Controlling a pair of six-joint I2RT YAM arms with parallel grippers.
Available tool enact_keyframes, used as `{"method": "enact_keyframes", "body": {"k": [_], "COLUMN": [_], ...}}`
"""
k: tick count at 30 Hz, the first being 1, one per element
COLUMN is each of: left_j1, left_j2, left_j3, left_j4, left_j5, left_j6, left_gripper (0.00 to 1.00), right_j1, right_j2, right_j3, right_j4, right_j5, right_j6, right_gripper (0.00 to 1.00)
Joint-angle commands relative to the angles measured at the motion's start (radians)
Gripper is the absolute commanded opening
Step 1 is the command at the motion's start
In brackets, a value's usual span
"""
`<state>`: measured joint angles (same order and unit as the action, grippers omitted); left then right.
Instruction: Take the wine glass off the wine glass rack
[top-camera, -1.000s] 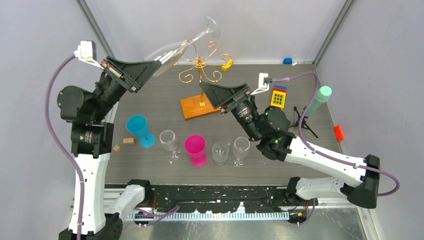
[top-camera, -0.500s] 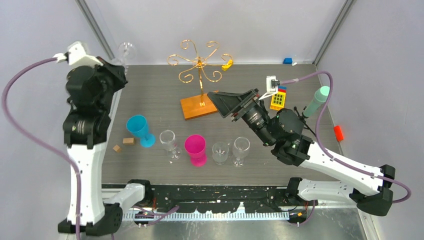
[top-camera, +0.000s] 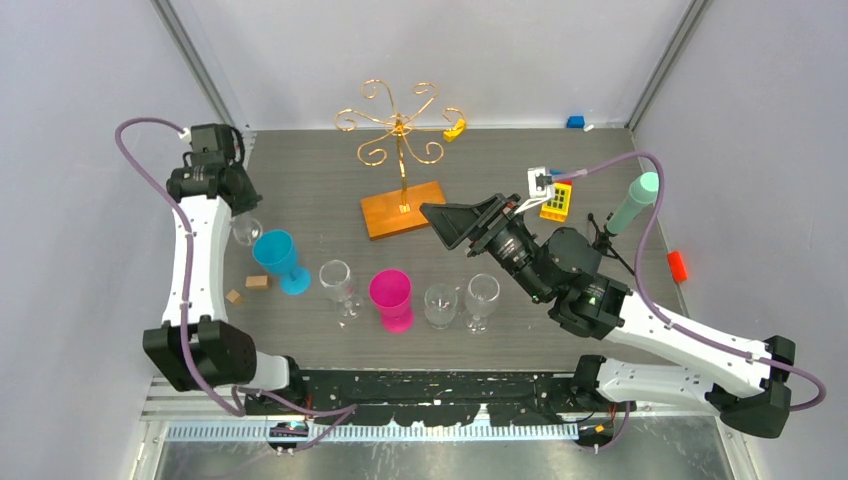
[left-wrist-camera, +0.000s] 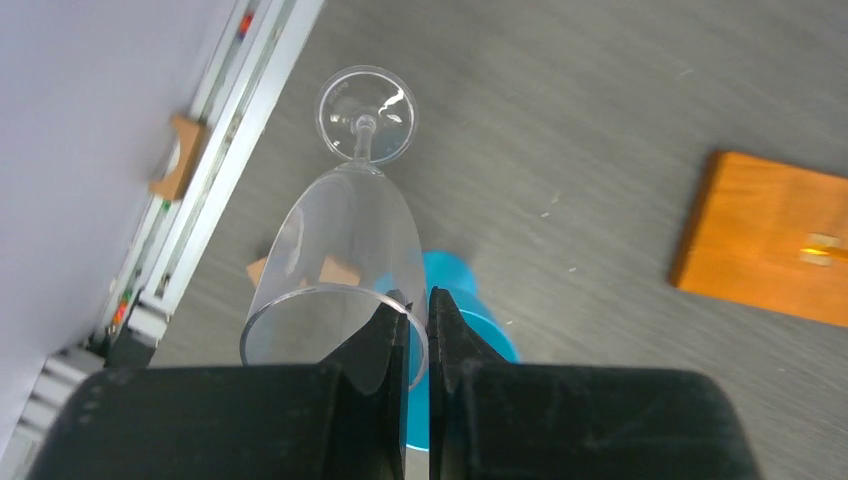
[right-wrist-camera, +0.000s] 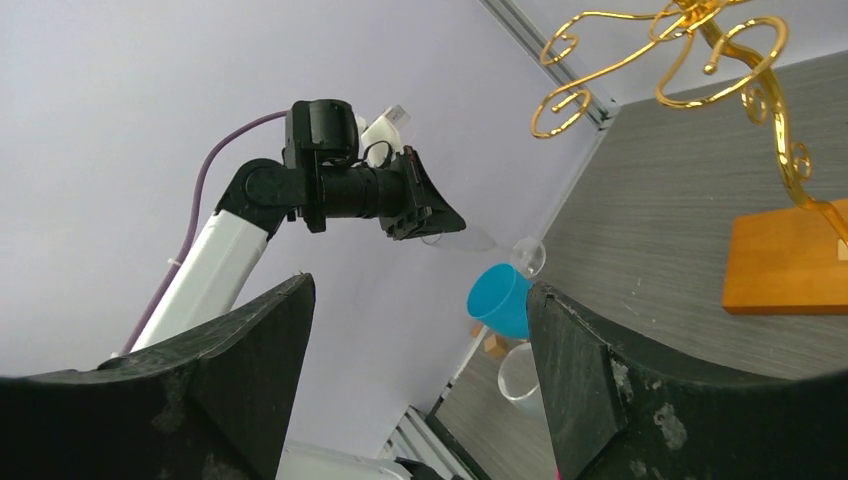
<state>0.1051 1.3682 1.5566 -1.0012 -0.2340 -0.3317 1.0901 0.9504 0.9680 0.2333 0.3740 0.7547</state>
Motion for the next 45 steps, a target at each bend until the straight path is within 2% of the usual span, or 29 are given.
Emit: {"method": "enact_keyframes", "body": {"k": [1, 5, 12, 18, 27, 35, 45], "left_j1": [0.097, 0.161, 0.207, 0.231, 0.249, 0.290, 0.304], "left_j2": [0.033, 0.062, 0.110, 0.119, 0.199, 0.212, 0.230], "left_j3": [-0.055, -0.092, -0.099, -0.077, 0.102, 0.097, 0.155], "left_j4": [-0.022, 0.006, 0.031, -0.022, -0.195, -0.236, -0.256], "left_j5": [0.073, 0.147, 0.211, 0.171, 0.184, 0.229, 0.217], "left_j6": [0.023, 0.007, -0.016, -0.026, 0.016, 0.042, 0.045], "left_gripper": [0.00, 0.00, 0.00, 0.00, 0.00, 0.00, 0.44], "right_j1": [0.004, 0.004, 0.004, 0.004, 0.004, 0.004, 0.004], "right_j2": [-0.038, -0.048, -0.060, -0.077, -0.066, -0.074, -0.072], "right_j3": [-0.015, -0.032, -0.031, -0.038, -0.039, -0.051, -0.049], "right_j4": [-0.015, -0.029, -0.078, -0.107, -0.140, -0.150, -0.149], "right_j5": [0.037, 0.049, 0.074, 0.101, 0.114, 0.121, 0.133], "right_j6": [0.013, 0.023, 0.025, 0.034, 0.055, 0.071, 0.076], "right_gripper": [0.82, 0.82, 0.82, 0.82, 0.82, 0.82, 0.82]}}
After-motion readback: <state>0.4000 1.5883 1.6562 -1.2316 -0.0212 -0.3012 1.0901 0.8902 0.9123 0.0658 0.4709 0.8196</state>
